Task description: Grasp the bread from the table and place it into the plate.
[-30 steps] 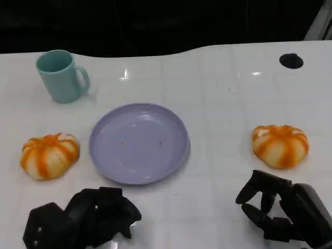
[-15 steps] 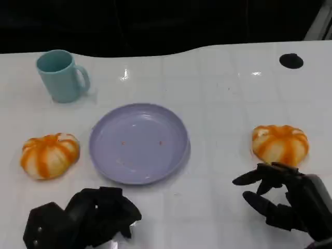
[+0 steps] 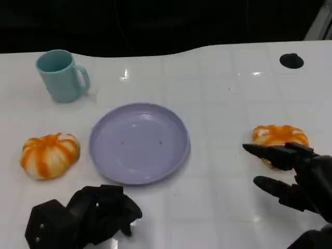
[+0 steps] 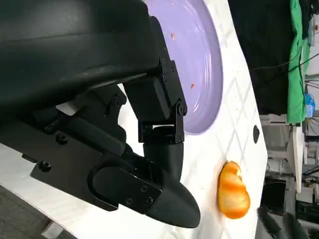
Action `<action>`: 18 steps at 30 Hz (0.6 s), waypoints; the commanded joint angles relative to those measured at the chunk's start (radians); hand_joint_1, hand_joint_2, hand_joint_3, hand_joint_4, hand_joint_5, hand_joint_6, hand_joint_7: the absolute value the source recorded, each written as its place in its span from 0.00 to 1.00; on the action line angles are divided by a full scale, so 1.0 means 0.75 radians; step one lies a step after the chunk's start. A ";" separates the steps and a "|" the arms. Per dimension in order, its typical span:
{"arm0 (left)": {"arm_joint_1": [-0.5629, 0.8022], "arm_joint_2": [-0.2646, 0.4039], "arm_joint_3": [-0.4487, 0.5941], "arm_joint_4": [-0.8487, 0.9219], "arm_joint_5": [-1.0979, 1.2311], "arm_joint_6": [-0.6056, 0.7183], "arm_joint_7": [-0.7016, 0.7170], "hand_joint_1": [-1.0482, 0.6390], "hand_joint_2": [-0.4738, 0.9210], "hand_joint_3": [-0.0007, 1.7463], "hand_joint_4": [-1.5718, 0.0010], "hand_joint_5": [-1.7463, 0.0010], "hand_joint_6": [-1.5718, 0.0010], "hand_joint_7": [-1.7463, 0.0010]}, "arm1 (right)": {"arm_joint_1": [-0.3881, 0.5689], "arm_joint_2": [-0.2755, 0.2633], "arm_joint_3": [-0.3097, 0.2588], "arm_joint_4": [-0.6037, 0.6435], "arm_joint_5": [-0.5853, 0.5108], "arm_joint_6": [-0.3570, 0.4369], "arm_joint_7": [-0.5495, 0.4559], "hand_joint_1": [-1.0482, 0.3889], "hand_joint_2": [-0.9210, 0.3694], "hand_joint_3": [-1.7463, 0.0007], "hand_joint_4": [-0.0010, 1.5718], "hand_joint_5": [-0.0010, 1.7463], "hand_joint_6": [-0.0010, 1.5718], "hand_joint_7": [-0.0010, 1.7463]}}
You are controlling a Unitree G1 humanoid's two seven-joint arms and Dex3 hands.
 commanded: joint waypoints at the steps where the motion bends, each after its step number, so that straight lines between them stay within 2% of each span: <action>1: 0.006 0.015 0.005 0.014 0.014 0.008 0.003 0.00 0.96 0.00 0.44 0.14 0.19 0.54 | -0.011 -0.053 -0.017 -0.084 -0.053 0.147 0.044 0.38 0.00 0.95 0.19 0.09 0.24 0.00; 6: 0.010 0.009 0.003 0.016 0.015 0.005 0.007 0.00 0.96 0.00 0.43 0.14 0.19 0.54 | -0.036 -0.086 -0.008 -0.146 -0.097 0.333 0.144 0.34 0.00 0.95 0.09 0.04 0.15 0.00; 14: 0.017 0.010 0.002 0.010 0.016 0.000 0.003 0.00 0.96 0.00 0.43 0.14 0.19 0.55 | -0.135 -0.101 0.052 -0.133 -0.185 0.565 0.262 0.30 0.00 0.98 0.03 0.02 0.09 0.00; 18: 0.023 0.009 0.002 -0.002 0.012 0.006 0.002 0.00 0.96 0.00 0.44 0.15 0.19 0.55 | -0.184 -0.093 0.094 -0.121 -0.221 0.667 0.323 0.34 0.02 0.99 0.01 0.02 0.10 0.00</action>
